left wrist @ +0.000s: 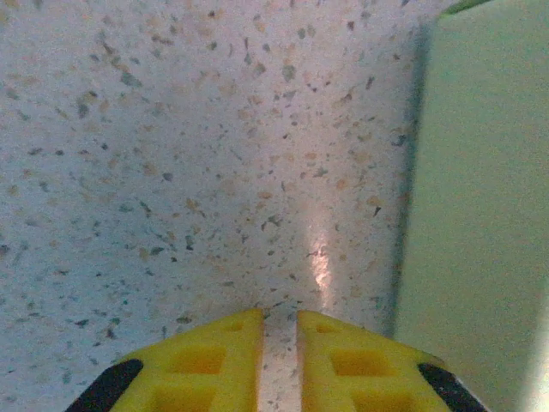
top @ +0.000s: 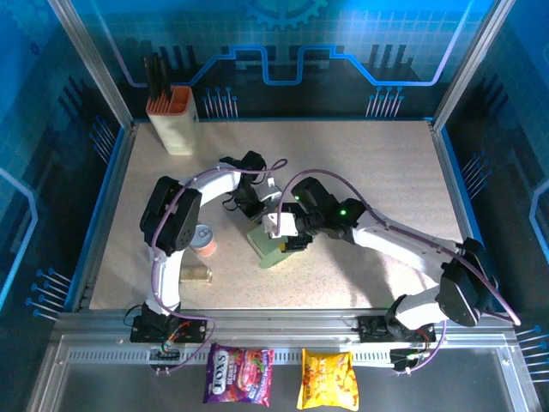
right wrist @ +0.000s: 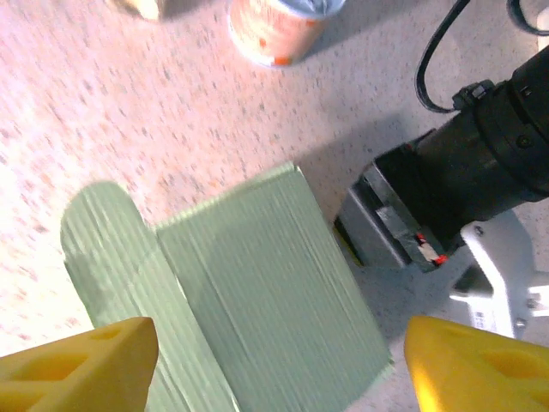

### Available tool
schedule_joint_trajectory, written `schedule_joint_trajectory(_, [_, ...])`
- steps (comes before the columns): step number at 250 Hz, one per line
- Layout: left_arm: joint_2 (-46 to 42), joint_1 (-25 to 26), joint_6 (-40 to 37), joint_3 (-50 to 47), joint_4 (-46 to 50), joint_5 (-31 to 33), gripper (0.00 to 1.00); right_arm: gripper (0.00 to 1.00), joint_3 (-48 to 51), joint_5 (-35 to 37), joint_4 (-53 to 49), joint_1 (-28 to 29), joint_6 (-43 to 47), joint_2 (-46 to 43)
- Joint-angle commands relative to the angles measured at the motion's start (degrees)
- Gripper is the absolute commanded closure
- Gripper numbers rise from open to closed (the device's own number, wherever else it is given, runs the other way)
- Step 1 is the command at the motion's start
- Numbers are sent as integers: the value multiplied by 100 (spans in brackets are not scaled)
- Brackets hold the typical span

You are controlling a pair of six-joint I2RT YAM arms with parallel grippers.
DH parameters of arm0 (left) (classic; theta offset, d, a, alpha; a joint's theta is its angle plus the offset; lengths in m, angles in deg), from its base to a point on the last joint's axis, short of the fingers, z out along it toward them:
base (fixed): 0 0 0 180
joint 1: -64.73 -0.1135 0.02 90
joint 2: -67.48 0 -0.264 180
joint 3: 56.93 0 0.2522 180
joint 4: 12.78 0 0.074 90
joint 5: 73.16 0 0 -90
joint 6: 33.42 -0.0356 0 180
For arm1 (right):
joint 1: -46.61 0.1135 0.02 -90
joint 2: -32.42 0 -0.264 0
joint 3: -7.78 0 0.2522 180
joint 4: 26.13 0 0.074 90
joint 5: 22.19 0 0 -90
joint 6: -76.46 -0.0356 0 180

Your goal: Fold the paper box

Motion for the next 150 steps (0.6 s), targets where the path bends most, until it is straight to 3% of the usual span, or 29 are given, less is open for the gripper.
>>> schedule_joint_trajectory(1, [-547,-39,104,57,18,-59,77,25,235,-624,-151,-80,-976,-299])
schedule_joint_trajectory(26, [-753,-39,179,90,4,-106,75,30,383,-539,146,-117,-1934,-378])
schedule_joint_trajectory(84, [-1477,-30,703,-195,-409,-283,71,61,284,-220,132,-543,-4018,175])
schedule_joint_trajectory(113, [-1883,-30,1208,-552,-796,-405,69,67,37,-590,-181,-882,-4475,780])
schedule_joint_trajectory(150, [-2303,-30,1853,-1072,-1254,-516,68,71,-86,-508,-411,-1005,-4627,1401])
